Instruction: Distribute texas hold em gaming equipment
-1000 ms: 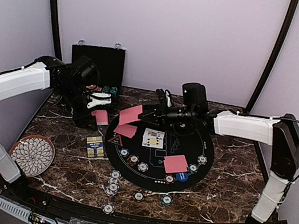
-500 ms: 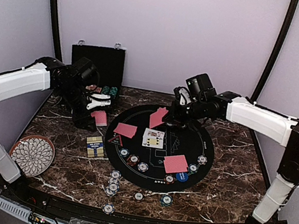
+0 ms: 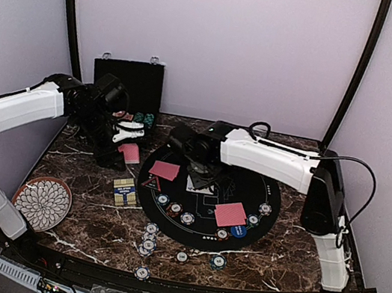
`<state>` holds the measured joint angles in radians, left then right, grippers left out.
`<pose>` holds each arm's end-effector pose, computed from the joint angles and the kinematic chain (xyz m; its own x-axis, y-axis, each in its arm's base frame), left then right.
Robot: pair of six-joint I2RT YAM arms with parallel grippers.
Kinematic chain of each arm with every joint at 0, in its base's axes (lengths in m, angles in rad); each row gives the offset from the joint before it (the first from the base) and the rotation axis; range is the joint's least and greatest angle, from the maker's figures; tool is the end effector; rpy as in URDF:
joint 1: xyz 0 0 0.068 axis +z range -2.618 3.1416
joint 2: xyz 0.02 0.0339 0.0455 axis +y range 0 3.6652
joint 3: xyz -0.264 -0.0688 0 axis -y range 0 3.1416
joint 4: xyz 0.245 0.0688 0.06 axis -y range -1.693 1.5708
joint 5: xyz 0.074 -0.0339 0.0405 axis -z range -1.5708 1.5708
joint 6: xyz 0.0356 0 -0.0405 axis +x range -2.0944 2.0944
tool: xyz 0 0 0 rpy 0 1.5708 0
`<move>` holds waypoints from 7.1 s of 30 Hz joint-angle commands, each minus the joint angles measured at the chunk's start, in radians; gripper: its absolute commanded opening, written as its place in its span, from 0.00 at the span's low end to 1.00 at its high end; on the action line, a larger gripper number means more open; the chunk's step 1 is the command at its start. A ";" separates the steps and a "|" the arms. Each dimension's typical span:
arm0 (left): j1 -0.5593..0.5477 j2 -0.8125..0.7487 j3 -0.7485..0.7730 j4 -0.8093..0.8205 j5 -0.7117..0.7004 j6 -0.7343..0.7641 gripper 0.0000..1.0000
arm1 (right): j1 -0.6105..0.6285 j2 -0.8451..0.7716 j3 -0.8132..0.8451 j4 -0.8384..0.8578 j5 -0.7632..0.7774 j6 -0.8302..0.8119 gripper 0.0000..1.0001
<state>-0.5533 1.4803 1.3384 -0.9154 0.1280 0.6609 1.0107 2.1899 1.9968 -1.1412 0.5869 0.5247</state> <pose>0.2536 -0.1620 0.3060 -0.2324 0.8591 -0.4560 0.9085 0.3592 0.2138 0.2555 0.3703 0.2396 -0.7659 -0.4362 -0.4725 -0.2921 0.8906 -0.3486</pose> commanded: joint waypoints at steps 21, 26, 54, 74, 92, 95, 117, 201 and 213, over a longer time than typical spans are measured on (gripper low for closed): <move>0.005 -0.051 0.004 -0.020 0.006 0.005 0.00 | 0.085 0.266 0.239 -0.024 -0.144 -0.008 0.35; 0.004 -0.049 0.005 -0.019 0.009 0.005 0.00 | 0.065 0.237 0.225 0.053 -0.246 -0.004 0.39; 0.004 -0.038 0.010 -0.024 0.030 0.003 0.00 | -0.314 -0.290 -0.613 0.885 -0.964 0.172 0.64; 0.004 -0.028 0.024 -0.019 0.097 -0.026 0.00 | -0.110 -0.149 -0.511 1.484 -1.291 0.612 0.70; 0.003 -0.009 0.020 -0.003 0.116 -0.028 0.00 | -0.070 -0.002 -0.358 1.538 -1.350 0.694 0.71; 0.003 -0.002 0.028 -0.001 0.122 -0.027 0.00 | -0.065 0.023 -0.331 1.531 -1.355 0.701 0.71; 0.001 -0.018 0.046 -0.007 0.122 -0.014 0.00 | -0.102 0.047 -0.287 1.272 -1.266 0.574 0.65; 0.001 -0.037 0.014 -0.020 0.052 0.010 0.00 | -0.698 -0.191 -0.800 1.112 -1.249 0.190 0.00; 0.002 -0.043 0.005 -0.019 0.057 0.013 0.00 | -0.713 -0.131 -0.740 1.028 -1.216 0.130 0.25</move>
<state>-0.5541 1.4841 1.3457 -0.9154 0.1749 0.6670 0.3042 2.0388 1.2266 -0.0643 -0.6643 0.6991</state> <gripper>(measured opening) 0.671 0.124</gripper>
